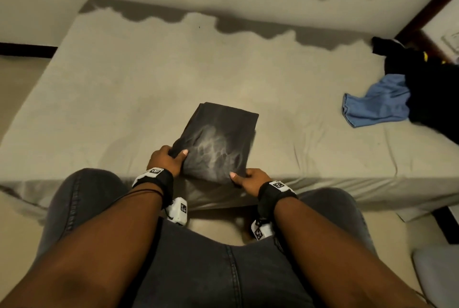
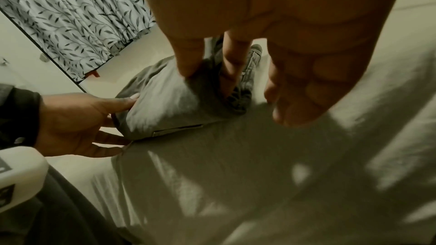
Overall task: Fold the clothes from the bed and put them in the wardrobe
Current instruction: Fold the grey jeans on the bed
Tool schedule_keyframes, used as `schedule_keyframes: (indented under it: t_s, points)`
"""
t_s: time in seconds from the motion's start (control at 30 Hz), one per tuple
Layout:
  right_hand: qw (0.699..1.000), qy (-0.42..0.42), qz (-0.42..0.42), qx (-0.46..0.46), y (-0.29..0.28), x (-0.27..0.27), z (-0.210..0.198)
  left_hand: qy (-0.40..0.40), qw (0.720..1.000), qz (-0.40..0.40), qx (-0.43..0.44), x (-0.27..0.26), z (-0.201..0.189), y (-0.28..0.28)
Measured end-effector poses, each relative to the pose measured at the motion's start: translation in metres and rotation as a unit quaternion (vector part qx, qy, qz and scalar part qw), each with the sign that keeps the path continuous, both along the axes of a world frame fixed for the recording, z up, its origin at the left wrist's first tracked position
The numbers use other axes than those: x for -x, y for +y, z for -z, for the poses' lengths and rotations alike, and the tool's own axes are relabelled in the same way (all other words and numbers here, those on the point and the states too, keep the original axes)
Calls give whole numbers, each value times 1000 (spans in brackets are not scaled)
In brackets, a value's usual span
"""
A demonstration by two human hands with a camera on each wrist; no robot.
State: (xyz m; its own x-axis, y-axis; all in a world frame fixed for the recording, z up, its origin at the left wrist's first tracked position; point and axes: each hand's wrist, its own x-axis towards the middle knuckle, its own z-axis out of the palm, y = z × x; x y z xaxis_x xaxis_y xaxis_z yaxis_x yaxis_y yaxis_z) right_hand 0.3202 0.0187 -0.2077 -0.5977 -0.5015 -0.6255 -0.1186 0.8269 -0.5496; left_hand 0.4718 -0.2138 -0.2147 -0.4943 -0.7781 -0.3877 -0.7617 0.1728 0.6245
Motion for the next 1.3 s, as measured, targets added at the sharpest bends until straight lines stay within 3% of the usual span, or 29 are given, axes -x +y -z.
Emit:
schedule_keyframes:
  t_s: [0.07, 0.17, 0.27, 0.4, 0.5, 0.57, 0.63, 0.73, 0.83, 0.93, 1.07, 1.2, 1.3]
  points:
    - [1000, -17, -19, -3, -5, 1, -1, -33, 999, 12, 1, 0, -2, -2]
    - [999, 51, 13, 7, -5, 20, -14, -53, 998, 41, -14, -3, -12, -2]
    - [995, 63, 81, 8, 9, 52, -20, -43, 995, 69, -51, -11, -11, 6]
    - [994, 62, 90, -30, 26, 54, -13, -16, 985, 117, -125, -22, -7, 18]
    - [990, 121, 55, -46, 23, 45, -13, -48, 984, 139, -103, -22, -8, 18]
    - [988, 138, 59, -46, 22, 43, -15, -58, 990, 107, -70, -22, -12, 16]
    - [987, 138, 63, -55, 24, 44, -18, -69, 993, 72, -58, -20, -12, 12]
    - [990, 119, 26, -75, 28, 39, -20, -113, 986, 107, -65, -21, -14, 14]
    - [992, 110, 53, -15, 25, 44, -21, -43, 990, 115, -71, -13, -20, 19]
    - [979, 180, 61, 73, 9, 49, -27, 69, 995, 63, 47, 4, -35, 25]
    - [961, 195, 139, 136, -8, 50, -30, 83, 984, 2, 155, 16, -34, 29]
    - [956, 193, 168, 143, -15, 57, -28, 51, 995, 25, 76, 24, -25, 24]
    - [957, 182, 178, 137, -19, 63, -23, 64, 994, 7, 87, 28, -24, 19]
